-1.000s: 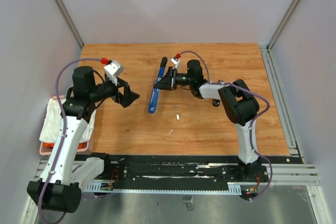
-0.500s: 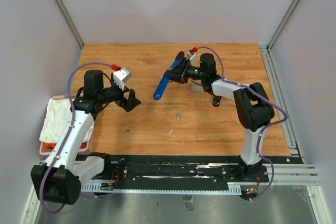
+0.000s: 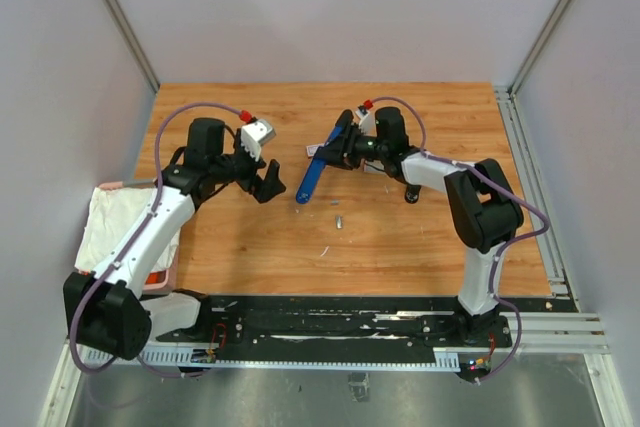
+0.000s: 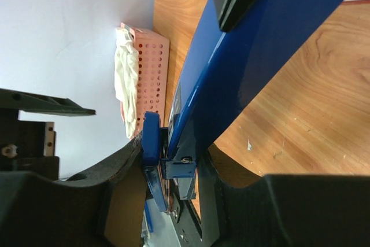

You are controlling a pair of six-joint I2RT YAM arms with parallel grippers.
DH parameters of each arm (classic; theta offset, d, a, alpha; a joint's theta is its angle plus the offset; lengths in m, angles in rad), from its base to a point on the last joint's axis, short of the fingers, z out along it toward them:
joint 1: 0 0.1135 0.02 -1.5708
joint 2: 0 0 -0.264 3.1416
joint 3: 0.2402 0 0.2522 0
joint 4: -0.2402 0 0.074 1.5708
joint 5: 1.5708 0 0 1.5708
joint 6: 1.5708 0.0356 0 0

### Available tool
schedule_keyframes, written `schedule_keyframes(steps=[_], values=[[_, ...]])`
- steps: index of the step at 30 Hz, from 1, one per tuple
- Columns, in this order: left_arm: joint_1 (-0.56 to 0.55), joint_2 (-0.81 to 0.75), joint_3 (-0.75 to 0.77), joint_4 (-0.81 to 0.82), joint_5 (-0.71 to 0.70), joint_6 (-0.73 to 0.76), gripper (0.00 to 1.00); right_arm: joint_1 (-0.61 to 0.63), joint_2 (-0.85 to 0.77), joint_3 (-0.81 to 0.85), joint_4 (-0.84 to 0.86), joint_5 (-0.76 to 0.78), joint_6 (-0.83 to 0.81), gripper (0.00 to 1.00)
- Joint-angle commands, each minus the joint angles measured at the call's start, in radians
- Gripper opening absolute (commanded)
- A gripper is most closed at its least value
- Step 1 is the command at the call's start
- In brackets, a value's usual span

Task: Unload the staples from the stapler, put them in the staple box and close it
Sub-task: Unload the staple at the center of the board.

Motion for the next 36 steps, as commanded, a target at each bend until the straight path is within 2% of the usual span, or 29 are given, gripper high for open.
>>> schedule_keyframes(steps=[1,7,13,27,28,29,30,33,36], values=[[-0.027,0.067,0.081,0.031,-0.041,-0.113,0.98,0.044,-0.058,0.052,-0.02,-0.013,-0.063,0.1],[-0.113,0.143,0.176,0.045,-0.164,-0.202,0.98,0.064,-0.082,0.068,-0.062,-0.007,-0.067,0.11],[-0.19,0.183,0.197,0.059,-0.259,-0.232,0.98,0.065,-0.115,0.066,-0.05,-0.008,-0.005,0.11],[-0.263,0.305,0.246,0.05,-0.325,-0.252,0.99,0.068,-0.117,0.082,-0.009,-0.038,0.086,0.11],[-0.263,0.312,0.25,0.048,-0.321,-0.252,0.97,0.07,-0.12,0.083,-0.01,-0.038,0.083,0.11],[-0.264,0.319,0.254,0.047,-0.315,-0.253,0.86,0.07,-0.122,0.083,-0.01,-0.038,0.081,0.11],[-0.263,0.325,0.257,0.045,-0.311,-0.254,0.8,0.071,-0.126,0.082,-0.01,-0.037,0.08,0.11],[-0.263,0.34,0.265,0.038,-0.304,-0.257,0.71,0.075,-0.132,0.082,-0.007,-0.037,0.075,0.11],[-0.265,0.345,0.265,0.037,-0.308,-0.262,0.57,0.077,-0.139,0.081,-0.007,-0.036,0.071,0.11]])
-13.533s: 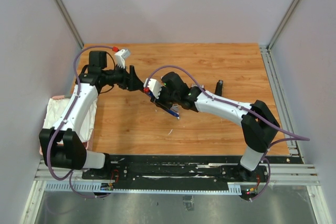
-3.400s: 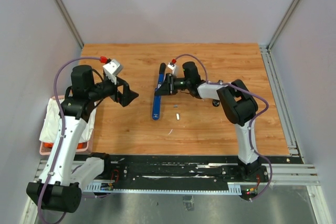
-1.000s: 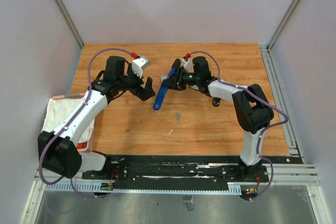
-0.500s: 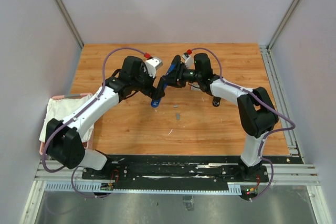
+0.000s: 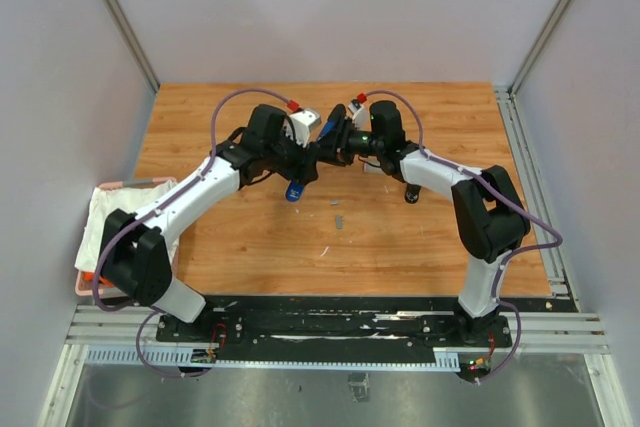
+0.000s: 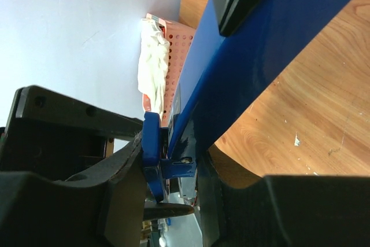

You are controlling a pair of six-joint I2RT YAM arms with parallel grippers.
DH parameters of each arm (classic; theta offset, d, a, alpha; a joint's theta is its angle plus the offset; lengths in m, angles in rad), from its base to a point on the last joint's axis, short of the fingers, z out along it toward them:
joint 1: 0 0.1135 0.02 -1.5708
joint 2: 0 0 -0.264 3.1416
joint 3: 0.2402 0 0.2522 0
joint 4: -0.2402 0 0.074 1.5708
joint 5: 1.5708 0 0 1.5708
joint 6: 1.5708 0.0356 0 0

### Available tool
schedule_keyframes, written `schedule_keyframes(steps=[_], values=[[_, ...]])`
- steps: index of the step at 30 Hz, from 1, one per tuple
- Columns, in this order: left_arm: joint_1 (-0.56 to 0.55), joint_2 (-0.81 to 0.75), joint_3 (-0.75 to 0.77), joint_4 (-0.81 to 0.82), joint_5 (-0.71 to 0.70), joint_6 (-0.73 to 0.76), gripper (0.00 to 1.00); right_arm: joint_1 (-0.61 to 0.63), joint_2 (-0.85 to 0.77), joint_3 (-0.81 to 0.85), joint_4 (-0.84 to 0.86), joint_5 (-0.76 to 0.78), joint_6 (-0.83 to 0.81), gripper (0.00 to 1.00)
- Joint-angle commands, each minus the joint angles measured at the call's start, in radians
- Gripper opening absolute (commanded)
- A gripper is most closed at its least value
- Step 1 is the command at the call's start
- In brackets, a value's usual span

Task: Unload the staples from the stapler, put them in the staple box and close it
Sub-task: Unload the staple at the center of the board.

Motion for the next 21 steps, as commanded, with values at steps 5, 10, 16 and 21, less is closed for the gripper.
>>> schedule_keyframes(steps=[5,10,16,21], values=[[-0.004,0.005,0.023,-0.01,-0.063,0.002,0.22,0.021,-0.073,0.039,0.072,-0.041,0.01,0.14],[-0.004,-0.012,0.008,-0.006,-0.116,0.01,0.03,0.02,-0.085,0.036,0.076,-0.046,0.003,0.17],[-0.003,-0.058,-0.004,-0.006,-0.15,0.04,0.0,0.012,-0.101,0.036,0.102,-0.086,-0.041,0.62],[0.022,-0.128,-0.017,0.0,-0.047,0.062,0.0,-0.021,-0.114,0.009,0.213,-0.159,-0.121,0.73]])
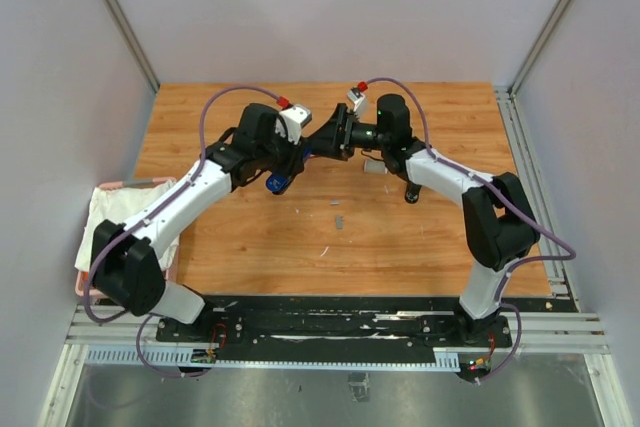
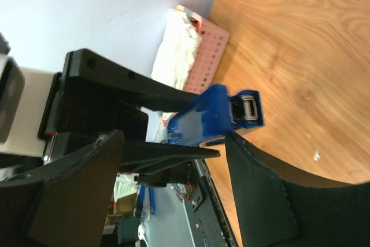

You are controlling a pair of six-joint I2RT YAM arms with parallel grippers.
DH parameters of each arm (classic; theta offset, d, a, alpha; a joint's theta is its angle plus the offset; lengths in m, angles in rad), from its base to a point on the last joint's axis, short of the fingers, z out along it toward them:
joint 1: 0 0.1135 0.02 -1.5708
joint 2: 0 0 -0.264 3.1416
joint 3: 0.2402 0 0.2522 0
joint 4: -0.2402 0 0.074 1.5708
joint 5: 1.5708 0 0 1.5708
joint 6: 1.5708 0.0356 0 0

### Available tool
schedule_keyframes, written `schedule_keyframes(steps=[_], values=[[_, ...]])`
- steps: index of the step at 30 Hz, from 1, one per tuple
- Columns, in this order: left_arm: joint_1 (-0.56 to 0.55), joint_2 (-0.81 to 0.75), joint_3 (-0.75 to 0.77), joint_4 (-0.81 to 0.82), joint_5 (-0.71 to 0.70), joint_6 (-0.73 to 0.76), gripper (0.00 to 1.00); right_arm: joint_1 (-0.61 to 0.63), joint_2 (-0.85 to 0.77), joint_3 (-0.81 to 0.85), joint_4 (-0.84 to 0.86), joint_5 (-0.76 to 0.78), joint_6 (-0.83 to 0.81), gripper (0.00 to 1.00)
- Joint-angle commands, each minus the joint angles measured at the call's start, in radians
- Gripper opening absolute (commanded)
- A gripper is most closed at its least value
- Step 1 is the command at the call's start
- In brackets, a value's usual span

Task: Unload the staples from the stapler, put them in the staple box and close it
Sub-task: Unload the staple at the center of the board.

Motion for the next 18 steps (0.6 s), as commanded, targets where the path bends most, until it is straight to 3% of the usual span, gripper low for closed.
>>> schedule_keyframes(steps=[1,10,18], values=[[0.031,-0.098,-0.017,0.012,0.097,0.04,0.0,-0.028,-0.05,0.004,0.18,-0.125,-0.071,0.73],[0.101,-0.142,-0.022,0.002,0.259,0.013,0.0,-0.05,-0.017,-0.017,0.311,-0.193,-0.076,0.74],[0.143,-0.148,-0.009,-0.012,0.527,0.019,0.0,-0.05,-0.009,-0.106,0.409,-0.243,-0.255,0.75]])
